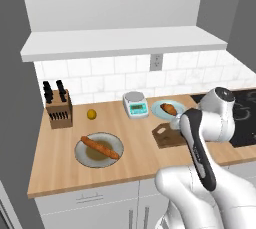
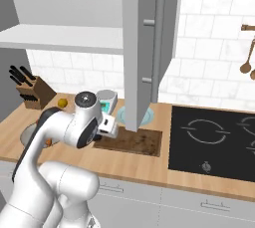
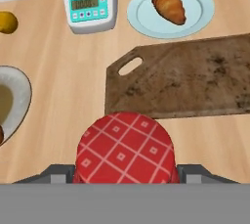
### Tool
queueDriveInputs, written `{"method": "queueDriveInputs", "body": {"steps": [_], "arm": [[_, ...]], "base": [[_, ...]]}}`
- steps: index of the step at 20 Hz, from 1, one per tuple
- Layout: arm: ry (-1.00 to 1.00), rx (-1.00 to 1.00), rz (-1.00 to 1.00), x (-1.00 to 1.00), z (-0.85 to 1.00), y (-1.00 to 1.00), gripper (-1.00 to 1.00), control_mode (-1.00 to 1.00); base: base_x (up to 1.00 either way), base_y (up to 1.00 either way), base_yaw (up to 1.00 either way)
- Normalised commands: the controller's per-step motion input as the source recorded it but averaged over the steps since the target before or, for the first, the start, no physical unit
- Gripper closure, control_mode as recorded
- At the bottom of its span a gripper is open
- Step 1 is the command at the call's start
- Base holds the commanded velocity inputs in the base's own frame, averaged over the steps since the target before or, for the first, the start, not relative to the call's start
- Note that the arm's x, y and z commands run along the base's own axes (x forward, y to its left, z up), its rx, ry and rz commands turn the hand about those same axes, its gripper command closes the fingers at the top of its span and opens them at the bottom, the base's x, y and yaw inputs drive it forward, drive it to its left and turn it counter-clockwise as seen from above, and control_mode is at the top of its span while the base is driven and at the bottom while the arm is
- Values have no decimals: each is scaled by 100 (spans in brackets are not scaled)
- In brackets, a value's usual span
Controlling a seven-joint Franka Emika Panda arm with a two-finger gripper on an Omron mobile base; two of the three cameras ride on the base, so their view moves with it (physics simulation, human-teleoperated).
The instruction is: From the different types of pastries on the counter, select a croissant and place it on the cutting board. Then retrieve a jar of jam from the cabinet and place it alongside the croissant on the cutting board.
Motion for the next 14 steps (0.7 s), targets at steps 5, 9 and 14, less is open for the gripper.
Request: {"method": "queueDriveInputs", "body": {"steps": [5,9,14], "arm": [[-1,-1,3,25,-36,-2,100,-100],[-10,0,10,70,-9,-33,100,-100],[-3,1,1,6,0,2,100,-100]], "base": [[0,0,0],[0,0,0],[0,0,0]]}}
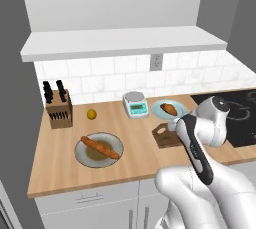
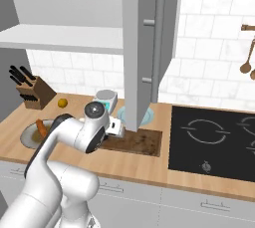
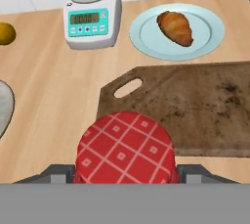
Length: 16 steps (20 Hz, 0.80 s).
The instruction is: From the different types of pastries on the counter, select a croissant and place it on the cutting board. Then retrieve a jar of jam from the cabinet and place it alongside the croissant on the cutting board.
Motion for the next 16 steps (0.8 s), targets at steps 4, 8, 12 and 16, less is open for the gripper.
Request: {"method": "queueDriveInputs", "body": {"steps": [4,8,12,16], "arm": [[-1,-3,0,0,-50,21,100,-100],[0,0,0,0,-32,24,100,-100],[-8,0,0,21,-30,8,100,-100],[-5,0,0,6,-14,3,100,-100]], "base": [[0,0,0],[0,0,0],[0,0,0],[0,0,0]]}}
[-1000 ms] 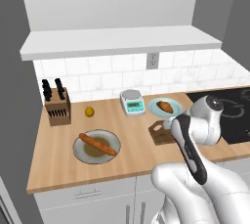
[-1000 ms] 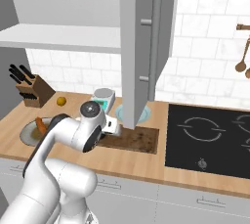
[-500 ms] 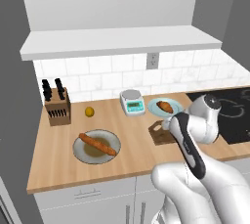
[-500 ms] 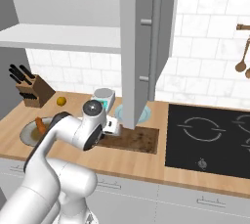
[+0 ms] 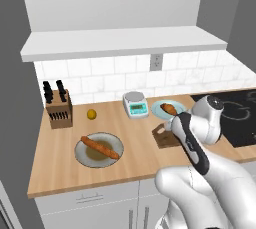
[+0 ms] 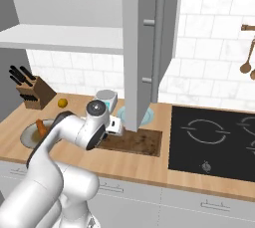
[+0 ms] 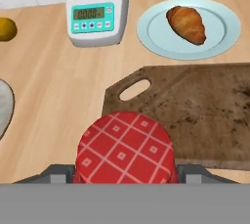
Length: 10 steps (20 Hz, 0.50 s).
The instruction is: From the different types of pastries on the counter, select a croissant and place it on the cutting board. Then retrieve a jar of jam from the cabinet and place it alongside the croissant on the cutting board.
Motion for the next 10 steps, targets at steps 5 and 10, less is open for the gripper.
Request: {"method": "queueDriveInputs", "body": {"steps": [5,10], "arm": [[-3,-9,0,-3,-90,14,100,-100],[1,1,0,0,-44,4,100,-100]], "base": [[0,0,0],[0,0,0]]}}
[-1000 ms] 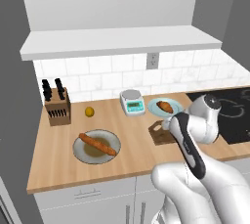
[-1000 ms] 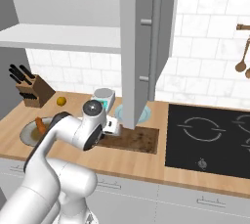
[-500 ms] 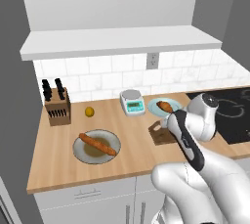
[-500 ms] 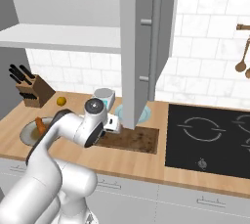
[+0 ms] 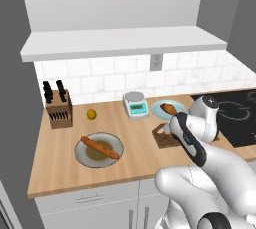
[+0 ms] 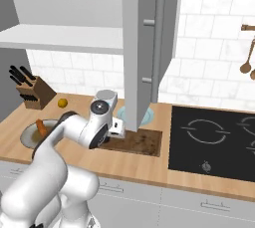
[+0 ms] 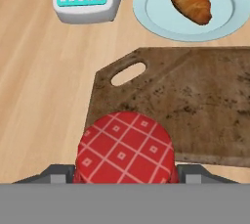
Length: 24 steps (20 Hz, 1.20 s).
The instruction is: From the different types of pastries on the counter, select a croissant and place it on the cutting board. Then retrieve a jar of jam from the cabinet and place it alongside the croissant on the cutting board.
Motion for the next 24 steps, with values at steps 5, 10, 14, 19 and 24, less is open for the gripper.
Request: {"method": "queueDriveInputs", "body": {"steps": [5,10,14,19,24], "arm": [[-1,0,0,0,-17,5,100,-100],[-3,-6,-3,8,-63,47,100,-100],[0,4,0,2,-11,4,100,-100],[-9,1,5,26,-12,-5,100,-100],[0,1,0,4,-26,0,100,-100]], "base": [[0,0,0],[0,0,0],[0,0,0],[0,0,0],[0,0,0]]}}
